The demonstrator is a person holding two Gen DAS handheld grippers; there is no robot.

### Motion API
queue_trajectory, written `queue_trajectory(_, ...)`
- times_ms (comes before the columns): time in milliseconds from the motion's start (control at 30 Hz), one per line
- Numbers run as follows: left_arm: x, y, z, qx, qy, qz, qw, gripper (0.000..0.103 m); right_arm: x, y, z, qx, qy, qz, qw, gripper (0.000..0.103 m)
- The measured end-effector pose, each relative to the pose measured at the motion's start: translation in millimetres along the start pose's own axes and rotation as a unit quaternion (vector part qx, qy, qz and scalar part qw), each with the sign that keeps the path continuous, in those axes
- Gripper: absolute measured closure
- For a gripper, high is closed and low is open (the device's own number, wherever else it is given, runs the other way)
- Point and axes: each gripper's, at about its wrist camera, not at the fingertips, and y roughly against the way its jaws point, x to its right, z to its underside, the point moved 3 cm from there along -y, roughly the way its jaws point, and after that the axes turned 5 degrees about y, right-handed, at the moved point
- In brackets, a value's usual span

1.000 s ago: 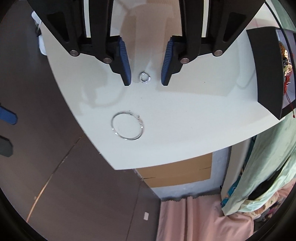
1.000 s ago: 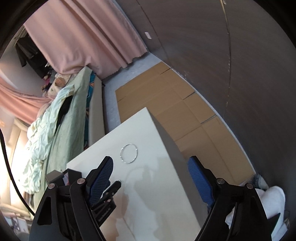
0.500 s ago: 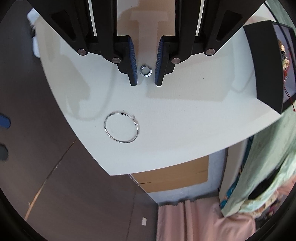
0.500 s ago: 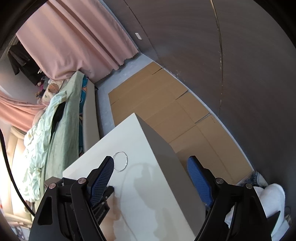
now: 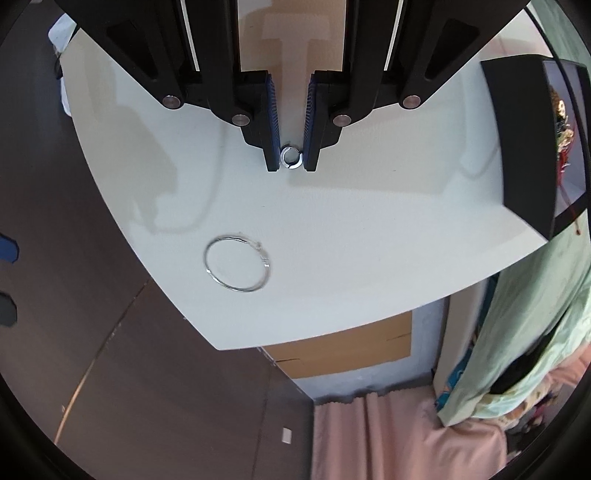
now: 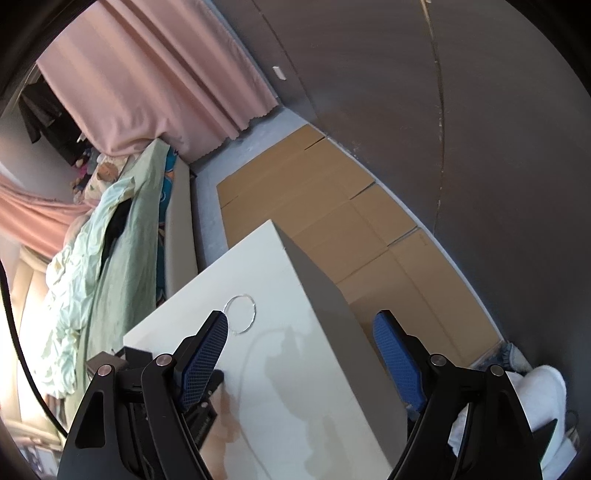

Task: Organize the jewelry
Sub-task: 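Grasp the small silver ring with the left gripper and lift it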

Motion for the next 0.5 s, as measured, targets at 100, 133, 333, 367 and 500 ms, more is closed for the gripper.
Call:
queue_trajectory(100, -4.7, 6.5, -2.2, 0.005, 0.007, 0.007, 0.9999, 0.09, -6.3, -6.9, 1.9, -0.013, 0.003, -0.025, 1.0, 0.026)
queue_trajectory(133, -7.0, 9.7, -3.3, 0.008, 0.01, 0.007, 0.9999, 0.09, -8.0, -9.4, 2.2, -0.016, 0.005, -0.024, 1.0, 0.026)
queue_trajectory(333, -24.0, 29.9, -11.2, 0.029, 0.031, 0.018, 0.9989, 0.09, -25.8, -24.7, 7.8, -0.033, 0.031, -0.018, 0.999, 0.027)
queue_trajectory(367, -26.5, 34.3, -13.2, 0.034, 0.033, 0.02, 0.9987, 0.09, -28.3, -27.1, 8.1, -0.035, 0.035, -0.016, 0.999, 0.027)
queue_trajectory(500, -39.1, 54.0, -22.3, 0.056, 0.045, 0.028, 0.997, 0.09, -38.2, -40.1, 10.9, -0.049, 0.049, -0.006, 0.998, 0.027)
